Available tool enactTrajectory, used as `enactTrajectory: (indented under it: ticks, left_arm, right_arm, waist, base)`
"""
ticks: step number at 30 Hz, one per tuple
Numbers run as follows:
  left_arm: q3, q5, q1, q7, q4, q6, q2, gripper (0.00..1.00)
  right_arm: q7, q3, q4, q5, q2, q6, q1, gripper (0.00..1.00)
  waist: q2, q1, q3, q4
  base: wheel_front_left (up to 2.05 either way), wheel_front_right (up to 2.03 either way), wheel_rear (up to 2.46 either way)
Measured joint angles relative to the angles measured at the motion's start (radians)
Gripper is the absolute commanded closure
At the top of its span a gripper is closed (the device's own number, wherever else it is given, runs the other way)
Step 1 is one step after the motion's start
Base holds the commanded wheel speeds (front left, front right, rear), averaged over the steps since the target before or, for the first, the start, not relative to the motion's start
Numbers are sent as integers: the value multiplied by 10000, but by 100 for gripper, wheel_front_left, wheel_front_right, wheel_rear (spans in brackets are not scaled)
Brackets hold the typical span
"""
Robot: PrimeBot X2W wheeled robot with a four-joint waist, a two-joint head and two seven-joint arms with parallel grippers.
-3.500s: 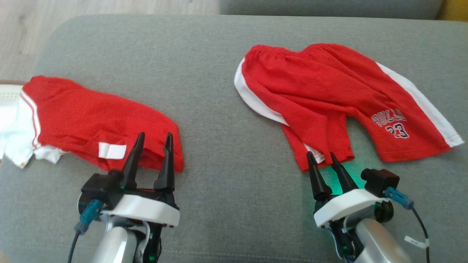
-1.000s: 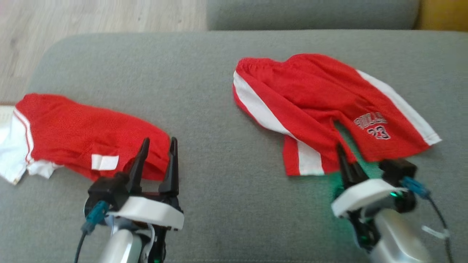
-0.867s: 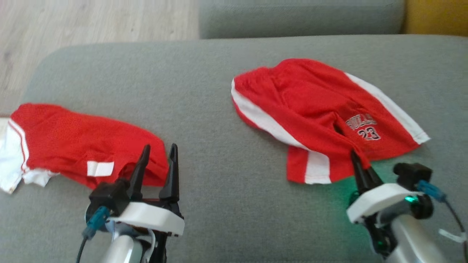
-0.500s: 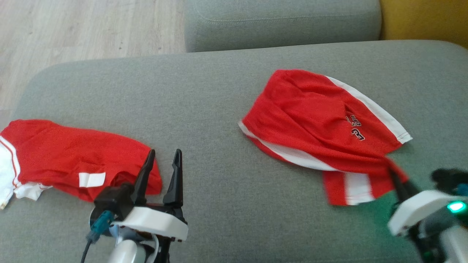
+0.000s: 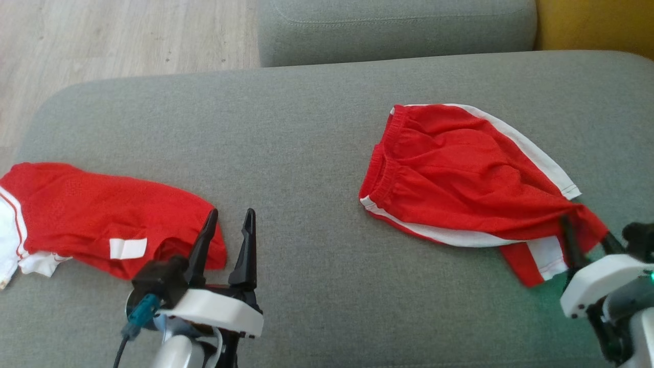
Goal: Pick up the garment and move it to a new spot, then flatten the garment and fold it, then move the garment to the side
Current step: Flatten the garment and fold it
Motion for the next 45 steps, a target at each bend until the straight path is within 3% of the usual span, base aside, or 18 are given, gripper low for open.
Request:
enactTrajectory:
  ticks: [9, 17, 28, 35, 39, 45]
  left_arm:
    - [21, 0, 0, 0, -4, 2, 2, 0]
    - [52, 10, -8, 0, -42, 0, 2, 0]
    - [38, 40, -277, 0, -94, -77, 0, 0]
    - [-96, 347, -644, 0, 222, -364, 0, 0]
    - [-518, 895, -1304, 0, 1108, -673, -2, 0]
    - [-1469, 1925, -2965, 228, 3526, -1007, 94, 0]
  right_arm:
    - [-178, -1352, 176, -1258, 1227, 0, 13, 0]
    - [-771, -2057, -541, -1620, 1894, 0, 66, 0]
    - [-2393, -88, -848, 92, 2013, 0, 548, 0]
    - [-2807, 378, -539, 426, 2011, 0, 616, 0]
    - [-2899, 408, -472, 479, 2011, 0, 582, 0]
    - [-2995, 581, -339, 568, 2011, 0, 188, 0]
  waist:
    - [0, 0, -4, -221]
    - [0, 0, 23, -692]
    - [0, 0, 241, -1291]
    - [0, 0, 578, -1552]
    - [0, 0, 872, -1663]
    - [0, 0, 1452, -1873]
  base:
    - [0, 0, 0]
    - [0, 0, 0]
    - [0, 0, 0]
    - [0, 0, 0]
    - [0, 0, 0]
    - [0, 0, 0]
